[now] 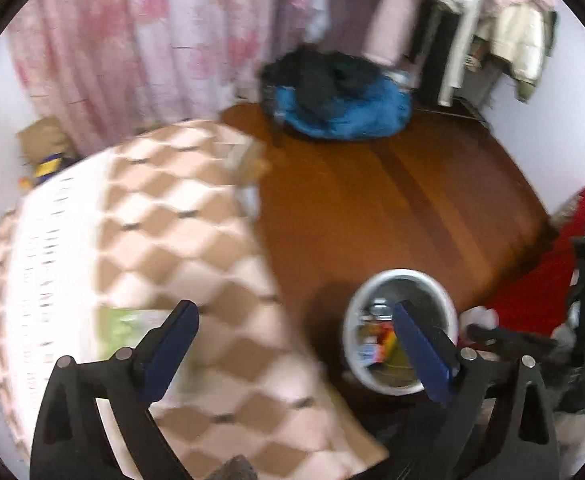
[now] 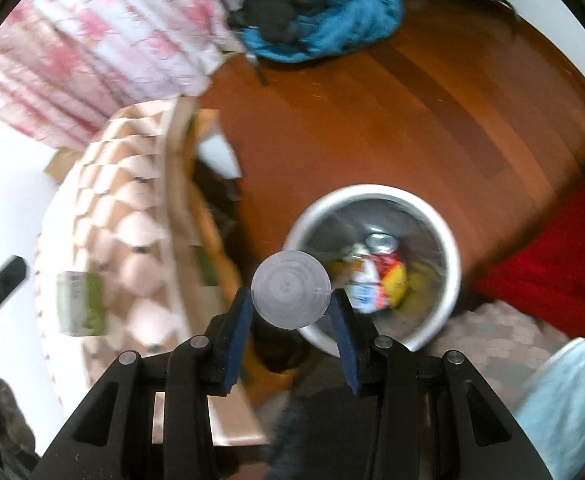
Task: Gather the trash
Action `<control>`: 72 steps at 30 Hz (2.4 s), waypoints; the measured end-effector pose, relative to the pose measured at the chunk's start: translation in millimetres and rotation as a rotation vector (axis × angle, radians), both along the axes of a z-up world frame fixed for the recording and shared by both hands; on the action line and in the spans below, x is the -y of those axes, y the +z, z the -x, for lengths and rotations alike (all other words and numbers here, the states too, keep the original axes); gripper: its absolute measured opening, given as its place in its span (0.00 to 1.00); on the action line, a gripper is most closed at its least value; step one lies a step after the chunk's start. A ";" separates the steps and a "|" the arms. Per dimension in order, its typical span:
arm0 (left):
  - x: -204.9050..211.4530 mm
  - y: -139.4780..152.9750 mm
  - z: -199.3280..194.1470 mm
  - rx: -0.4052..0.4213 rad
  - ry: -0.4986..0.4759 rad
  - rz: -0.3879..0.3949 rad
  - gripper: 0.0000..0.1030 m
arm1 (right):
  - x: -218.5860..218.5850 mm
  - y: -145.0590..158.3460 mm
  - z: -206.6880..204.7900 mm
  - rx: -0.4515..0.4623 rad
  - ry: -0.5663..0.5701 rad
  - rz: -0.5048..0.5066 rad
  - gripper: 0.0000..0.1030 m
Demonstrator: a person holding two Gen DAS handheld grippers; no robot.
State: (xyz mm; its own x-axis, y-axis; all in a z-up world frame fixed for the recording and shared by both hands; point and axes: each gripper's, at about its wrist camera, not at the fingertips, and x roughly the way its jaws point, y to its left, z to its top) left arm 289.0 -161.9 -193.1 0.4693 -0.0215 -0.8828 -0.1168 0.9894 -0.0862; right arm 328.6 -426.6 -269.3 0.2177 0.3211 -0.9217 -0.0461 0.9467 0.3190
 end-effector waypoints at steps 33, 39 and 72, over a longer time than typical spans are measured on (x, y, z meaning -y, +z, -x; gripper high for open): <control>-64.9 -18.8 22.9 -0.075 0.070 -0.073 0.66 | -166.8 22.1 34.0 0.046 0.208 -0.038 0.41; -15.9 38.8 7.9 0.046 -0.035 -0.050 0.66 | -104.8 68.6 32.6 0.126 0.123 -0.065 0.41; 182.9 -125.0 -85.6 -0.250 -0.297 0.109 0.94 | 108.7 -102.8 -29.6 -0.187 -0.174 0.169 0.78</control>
State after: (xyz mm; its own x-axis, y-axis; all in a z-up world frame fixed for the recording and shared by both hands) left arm 374.6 -344.8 -318.1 0.2000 -0.2233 -0.9540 0.1423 0.9700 -0.1972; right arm 358.2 -535.3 -372.1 0.0770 0.1330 -0.9881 0.1659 0.9755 0.1442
